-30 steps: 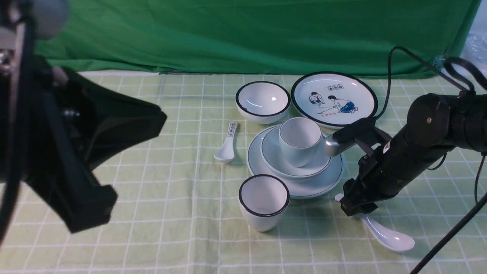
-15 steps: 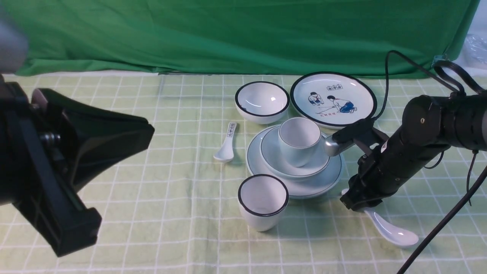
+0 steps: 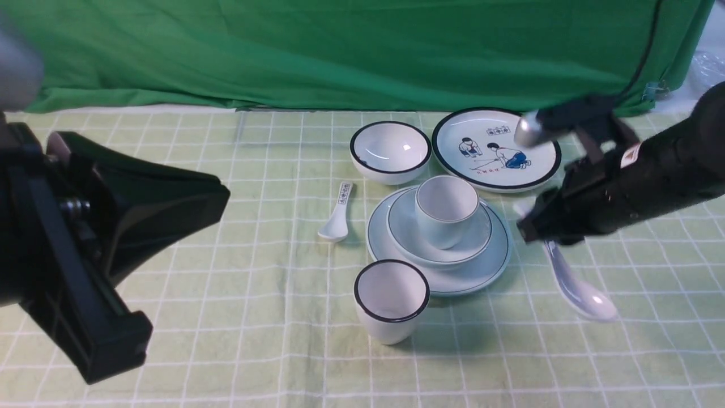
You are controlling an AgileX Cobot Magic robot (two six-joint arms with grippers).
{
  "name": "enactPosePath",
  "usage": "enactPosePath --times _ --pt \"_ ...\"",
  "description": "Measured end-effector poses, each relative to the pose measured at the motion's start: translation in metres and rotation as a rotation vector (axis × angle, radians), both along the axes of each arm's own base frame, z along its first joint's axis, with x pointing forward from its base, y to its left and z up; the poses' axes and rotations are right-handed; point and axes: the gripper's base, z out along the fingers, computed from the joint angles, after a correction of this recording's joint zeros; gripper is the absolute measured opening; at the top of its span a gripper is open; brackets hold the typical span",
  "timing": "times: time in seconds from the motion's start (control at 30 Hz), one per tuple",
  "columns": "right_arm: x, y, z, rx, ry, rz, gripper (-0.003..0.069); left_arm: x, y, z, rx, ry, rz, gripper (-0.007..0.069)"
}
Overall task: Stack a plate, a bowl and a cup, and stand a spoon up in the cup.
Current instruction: Use the right arm to put the blue soup spoon into the blue teacup in the middle
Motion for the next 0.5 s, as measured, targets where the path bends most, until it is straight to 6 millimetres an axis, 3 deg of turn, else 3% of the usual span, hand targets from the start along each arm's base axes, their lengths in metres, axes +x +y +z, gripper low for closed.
enactPosePath --times 0.07,0.17,0.3,0.33,0.4,0.5 --pt "-0.002 0.011 0.016 0.094 -0.243 -0.046 0.0181 0.000 0.000 0.000 0.003 -0.003 -0.001 0.0001" --pt "-0.005 0.025 0.018 0.159 -0.437 -0.081 0.0181 0.000 0.000 0.000 0.006 -0.005 -0.001 0.0001" --pt "0.000 0.050 -0.008 0.189 -0.650 -0.103 0.0181 0.000 0.000 0.000 0.008 -0.007 -0.001 0.0001" --pt "0.000 0.050 -0.007 0.190 -0.662 -0.103 0.0181 0.000 0.000 0.000 0.008 -0.007 -0.001 0.0001" --pt "0.014 0.061 -0.031 0.206 -0.697 -0.089 0.0181 0.000 0.000 0.000 0.008 -0.007 -0.002 0.0001" --pt "0.022 0.067 -0.042 0.227 -0.696 -0.078 0.0181 0.000 0.000 0.000 0.010 -0.005 -0.002 0.0001"
